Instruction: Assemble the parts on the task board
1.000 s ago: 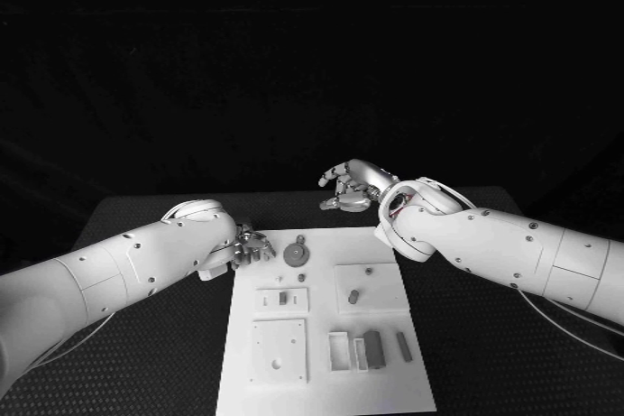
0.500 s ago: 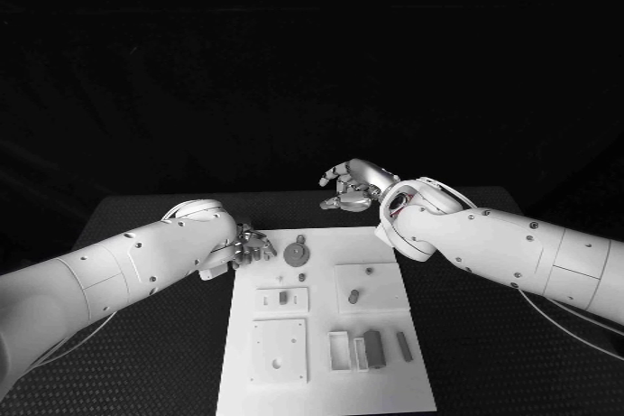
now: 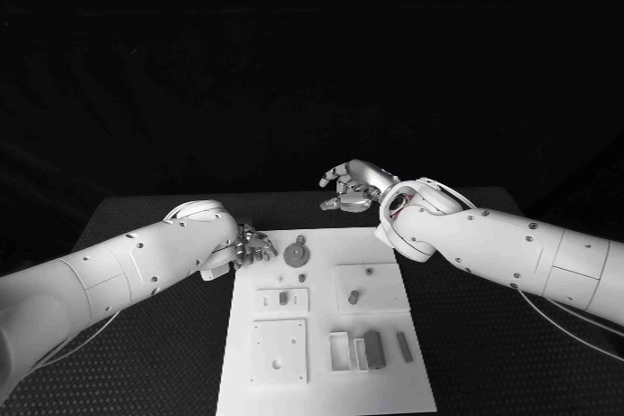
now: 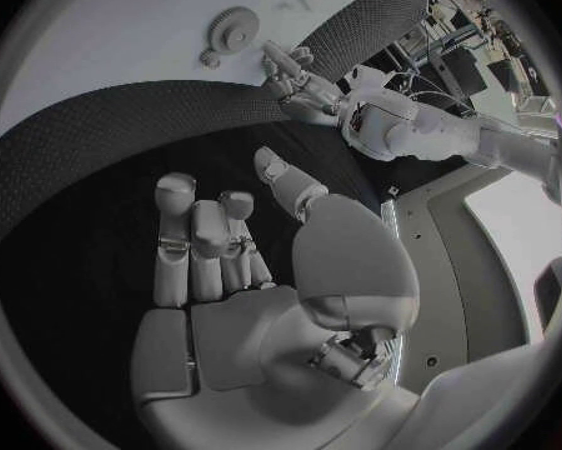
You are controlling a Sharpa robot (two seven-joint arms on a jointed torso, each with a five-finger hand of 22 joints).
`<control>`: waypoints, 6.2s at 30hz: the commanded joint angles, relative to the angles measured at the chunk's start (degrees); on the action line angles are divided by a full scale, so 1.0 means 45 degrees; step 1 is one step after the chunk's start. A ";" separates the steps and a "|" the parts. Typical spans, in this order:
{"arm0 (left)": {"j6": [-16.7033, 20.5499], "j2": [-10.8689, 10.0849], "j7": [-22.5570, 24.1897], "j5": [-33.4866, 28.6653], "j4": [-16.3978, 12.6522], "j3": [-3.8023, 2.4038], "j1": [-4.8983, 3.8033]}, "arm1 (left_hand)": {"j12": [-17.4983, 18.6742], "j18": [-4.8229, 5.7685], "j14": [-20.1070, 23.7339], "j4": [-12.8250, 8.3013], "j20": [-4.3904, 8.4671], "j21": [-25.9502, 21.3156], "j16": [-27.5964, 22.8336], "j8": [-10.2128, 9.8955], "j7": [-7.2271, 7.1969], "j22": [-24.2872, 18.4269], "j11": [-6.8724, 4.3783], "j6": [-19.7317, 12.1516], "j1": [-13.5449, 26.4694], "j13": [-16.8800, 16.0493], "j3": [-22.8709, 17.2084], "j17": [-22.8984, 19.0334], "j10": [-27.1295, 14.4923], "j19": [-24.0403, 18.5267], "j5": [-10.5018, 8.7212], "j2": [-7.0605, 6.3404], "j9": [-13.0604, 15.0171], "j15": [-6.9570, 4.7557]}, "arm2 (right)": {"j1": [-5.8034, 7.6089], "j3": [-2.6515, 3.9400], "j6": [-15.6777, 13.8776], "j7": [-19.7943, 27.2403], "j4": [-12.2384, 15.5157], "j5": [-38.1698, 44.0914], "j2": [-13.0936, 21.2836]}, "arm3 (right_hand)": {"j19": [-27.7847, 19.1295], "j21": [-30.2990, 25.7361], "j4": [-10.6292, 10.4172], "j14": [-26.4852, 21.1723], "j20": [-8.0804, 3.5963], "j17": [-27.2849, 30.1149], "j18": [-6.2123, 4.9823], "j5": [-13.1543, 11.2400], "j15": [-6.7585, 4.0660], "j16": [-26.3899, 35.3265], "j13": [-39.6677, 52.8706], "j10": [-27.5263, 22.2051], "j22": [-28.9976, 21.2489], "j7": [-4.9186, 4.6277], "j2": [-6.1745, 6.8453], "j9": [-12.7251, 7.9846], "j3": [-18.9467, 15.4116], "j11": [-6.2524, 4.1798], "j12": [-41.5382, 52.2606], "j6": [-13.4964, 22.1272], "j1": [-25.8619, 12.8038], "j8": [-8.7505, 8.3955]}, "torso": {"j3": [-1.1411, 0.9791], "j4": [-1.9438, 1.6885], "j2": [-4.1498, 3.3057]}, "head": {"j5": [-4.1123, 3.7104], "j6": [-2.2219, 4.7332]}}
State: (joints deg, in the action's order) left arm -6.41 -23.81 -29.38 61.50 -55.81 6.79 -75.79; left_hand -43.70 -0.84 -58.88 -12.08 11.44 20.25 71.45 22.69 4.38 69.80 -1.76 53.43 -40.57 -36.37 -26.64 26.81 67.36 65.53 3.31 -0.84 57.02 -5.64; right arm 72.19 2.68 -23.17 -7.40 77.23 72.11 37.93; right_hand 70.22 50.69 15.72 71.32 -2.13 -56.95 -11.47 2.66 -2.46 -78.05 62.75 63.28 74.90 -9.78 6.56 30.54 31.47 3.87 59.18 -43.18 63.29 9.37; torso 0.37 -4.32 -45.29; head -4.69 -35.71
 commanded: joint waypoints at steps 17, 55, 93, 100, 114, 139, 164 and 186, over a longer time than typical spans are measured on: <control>-0.0386 0.0018 0.0119 -0.0359 -0.0009 0.0022 0.0063 | -0.0143 0.0117 0.0018 -0.0751 -0.0022 -0.0043 0.0169 -0.0326 0.0094 0.0187 0.0080 0.0062 -0.0846 0.0119 -0.0162 -0.0204 -0.0009 0.0061 -0.0018 0.1063 0.0059 -0.0044 | -0.0033 0.0003 0.0173 0.0067 -0.0035 0.0019 -0.0038 | 0.0028 -0.0084 -0.0002 -0.0063 -0.0095 0.0015 -0.0783 0.0046 0.0005 0.0007 -0.0029 -0.0128 0.0230 -0.0167 -0.0087 -0.0024 -0.0058 0.0005 0.0077 0.0046 -0.0098 0.0052 | 0.0004 0.0000 0.0003 | 0.0001 -0.0059; 0.1691 -0.2450 0.0299 -0.0853 -0.3842 0.0010 0.0217 | -0.0284 0.0058 -0.0734 -0.0898 0.0084 -0.0050 0.0422 -0.0084 -0.0337 0.0489 -0.0318 0.1319 -0.2301 0.0444 -0.1597 -0.0554 0.0815 0.0753 -0.0065 0.1479 0.0638 -0.0162 | -0.0080 0.0003 0.0223 0.0061 -0.0329 0.0016 0.0048 | 0.0026 -0.0089 -0.0006 -0.0067 -0.0094 0.0018 -0.0783 0.0046 0.0005 0.0007 -0.0048 -0.0136 0.0231 -0.0167 -0.0084 -0.0034 -0.0056 0.0006 0.0092 0.0050 -0.0106 0.0054 | 0.0021 -0.0054 0.0021 | 0.0040 -0.0164; 0.1970 -0.3859 -0.0361 -0.0209 -0.6386 0.0753 0.0511 | -0.0324 0.0055 -0.0962 -0.0885 0.0146 -0.0060 0.0474 -0.0073 -0.0431 0.0540 -0.0410 0.1571 -0.2322 0.0478 -0.1639 -0.0585 0.1051 0.0980 -0.0054 0.1310 0.0710 -0.0232 | -0.0118 -0.0001 0.0338 0.0035 -0.0455 -0.0023 0.0084 | 0.0020 -0.0098 -0.0031 -0.0074 -0.0088 0.0024 -0.0783 0.0046 0.0009 0.0009 -0.0074 -0.0148 0.0231 -0.0171 -0.0101 -0.0047 -0.0056 0.0009 0.0110 0.0058 -0.0136 0.0055 | -0.0001 -0.0023 0.0015 | 0.0204 -0.0251; 0.2012 -0.3710 -0.0482 0.0093 -0.6297 0.0765 0.0535 | -0.0328 0.0056 -0.0967 -0.0883 0.0149 -0.0060 0.0479 -0.0073 -0.0434 0.0544 -0.0413 0.1576 -0.2323 0.0477 -0.1643 -0.0584 0.1056 0.0987 -0.0054 0.1311 0.0715 -0.0234 | -0.0127 -0.0001 0.0346 0.0034 -0.0458 -0.0023 0.0080 | 0.0020 -0.0098 -0.0030 -0.0075 -0.0088 0.0025 -0.0783 0.0046 0.0009 0.0008 -0.0078 -0.0149 0.0232 -0.0171 -0.0102 -0.0049 -0.0055 0.0009 0.0113 0.0058 -0.0135 0.0056 | 0.0002 -0.0023 0.0008 | 0.0202 -0.0258; 0.2019 -0.3499 -0.0568 0.0354 -0.6118 0.0773 0.0701 | -0.0332 0.0061 -0.0974 -0.0864 0.0151 -0.0065 0.0486 -0.0081 -0.0435 0.0552 -0.0415 0.1576 -0.2300 0.0478 -0.1638 -0.0585 0.1061 0.1001 -0.0068 0.1304 0.0722 -0.0240 | -0.0138 -0.0002 0.0354 0.0036 -0.0440 -0.0023 0.0101 | 0.0019 -0.0100 -0.0032 -0.0076 -0.0088 0.0026 -0.0783 0.0046 0.0010 0.0008 -0.0086 -0.0152 0.0233 -0.0171 -0.0105 -0.0053 -0.0054 0.0010 0.0120 0.0060 -0.0138 0.0057 | 0.0000 -0.0012 0.0010 | 0.0177 -0.0254; 0.1083 -0.3463 -0.0871 0.0357 -0.6104 0.0787 0.0736 | -0.0338 0.0079 -0.0930 -0.0859 0.0155 -0.0109 0.0512 -0.0114 -0.0406 0.0595 -0.0387 0.1527 -0.2112 0.0472 -0.1524 -0.0580 0.1029 0.0994 -0.0123 0.1354 0.0783 -0.0234 | -0.0177 -0.0002 0.0392 0.0034 -0.0445 -0.0023 0.0120 | 0.0019 -0.0101 -0.0034 -0.0077 -0.0087 0.0028 -0.0783 0.0046 0.0010 0.0006 -0.0099 -0.0157 0.0234 -0.0172 -0.0105 -0.0059 -0.0054 0.0011 0.0132 0.0062 -0.0144 0.0059 | -0.0001 -0.0017 0.0012 | 0.0161 -0.0285; 0.0945 -0.3318 -0.1036 0.0685 -0.5963 0.0789 0.0760 | -0.0347 0.0081 -0.0899 -0.0889 0.0154 -0.0129 0.0535 -0.0150 -0.0396 0.0628 -0.0380 0.1492 -0.2063 0.0459 -0.1465 -0.0571 0.1007 0.0987 -0.0123 0.1205 0.0804 -0.0234 | -0.0182 -0.0002 0.0439 0.0033 -0.0460 -0.0025 0.0129 | 0.0018 -0.0103 -0.0041 -0.0079 -0.0085 0.0030 -0.0783 0.0045 0.0012 0.0006 -0.0111 -0.0161 0.0235 -0.0173 -0.0106 -0.0065 -0.0056 0.0012 0.0142 0.0063 -0.0156 0.0061 | -0.0007 -0.0013 0.0011 | 0.0145 -0.0323; 0.0728 -0.3263 -0.1113 0.1084 -0.5879 0.0813 0.0783 | -0.0435 0.0052 -0.0981 -0.0936 0.0195 -0.0123 0.0630 -0.0090 -0.0491 0.0719 -0.0466 0.1725 -0.2256 0.0418 -0.1495 -0.0545 0.1110 0.1096 -0.0104 0.1080 0.0868 -0.0270 | -0.0182 -0.0002 0.0472 0.0047 -0.0471 -0.0056 0.0129 | 0.0015 -0.0108 -0.0076 -0.0084 -0.0079 0.0034 -0.0783 0.0045 0.0014 0.0008 -0.0127 -0.0169 0.0234 -0.0175 -0.0091 -0.0073 -0.0071 0.0014 0.0151 0.0068 -0.0207 0.0062 | -0.0010 -0.0018 0.0013 | 0.0166 -0.0363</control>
State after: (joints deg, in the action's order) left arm -0.13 -38.39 -31.93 65.66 -82.82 9.68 -73.19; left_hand -45.45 -0.83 -63.17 -16.12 12.07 19.97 73.92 22.43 2.24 72.95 -3.58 60.69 -49.83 -34.43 -32.89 24.28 72.29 70.45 2.65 3.84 60.91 -6.45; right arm 71.39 2.66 -21.73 -7.48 75.11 71.83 38.52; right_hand 70.34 50.48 15.56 71.31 -2.03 -56.87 -11.43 2.66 -2.46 -78.05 62.26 62.88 74.90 -9.98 6.10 30.29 31.31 3.86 59.63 -42.98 62.83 9.36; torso 0.33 -4.39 -45.23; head -3.98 -37.41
